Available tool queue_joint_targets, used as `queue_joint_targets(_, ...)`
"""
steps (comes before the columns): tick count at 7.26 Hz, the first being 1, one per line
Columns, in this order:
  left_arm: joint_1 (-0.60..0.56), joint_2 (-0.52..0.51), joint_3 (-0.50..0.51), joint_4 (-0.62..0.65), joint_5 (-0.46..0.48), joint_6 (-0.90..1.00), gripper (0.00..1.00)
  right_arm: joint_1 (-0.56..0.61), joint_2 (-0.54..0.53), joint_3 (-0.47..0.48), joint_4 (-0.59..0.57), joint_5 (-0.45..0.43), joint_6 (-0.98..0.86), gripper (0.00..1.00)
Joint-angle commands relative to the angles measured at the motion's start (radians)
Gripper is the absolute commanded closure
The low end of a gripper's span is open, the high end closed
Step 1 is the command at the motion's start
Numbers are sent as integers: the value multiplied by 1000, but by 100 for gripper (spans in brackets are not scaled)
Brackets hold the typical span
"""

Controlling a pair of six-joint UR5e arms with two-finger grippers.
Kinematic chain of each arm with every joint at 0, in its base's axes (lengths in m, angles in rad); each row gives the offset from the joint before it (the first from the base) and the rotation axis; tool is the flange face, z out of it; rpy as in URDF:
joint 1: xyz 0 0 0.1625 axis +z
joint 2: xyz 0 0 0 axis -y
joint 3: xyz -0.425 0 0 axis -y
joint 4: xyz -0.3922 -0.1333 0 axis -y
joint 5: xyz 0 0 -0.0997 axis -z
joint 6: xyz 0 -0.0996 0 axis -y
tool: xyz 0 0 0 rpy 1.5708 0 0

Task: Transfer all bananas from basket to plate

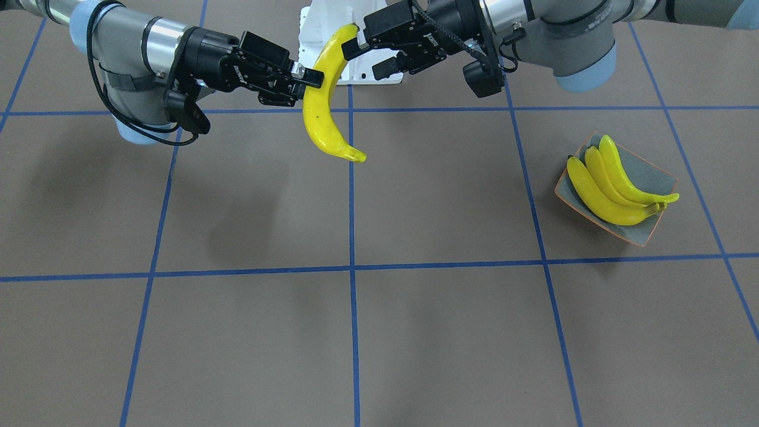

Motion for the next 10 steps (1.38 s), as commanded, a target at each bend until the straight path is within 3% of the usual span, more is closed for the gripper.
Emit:
queue_joint_targets(1,3,-5,1,-11,0,-3,0,-16,24,-24,81,-26,-4,100)
queue_joint_targets(3,8,-6,-1,-13,0,-11,0,-74,45,-24,124,-116,-3,100)
queue_joint_targets(6,8,-5,1,-100,0,-85,0,-79,44,-25,142,-117,0,100)
queue_joint_targets(10,46,-11,-16,-103,0,-83,2,-80,44,-24,155,-118,6,100)
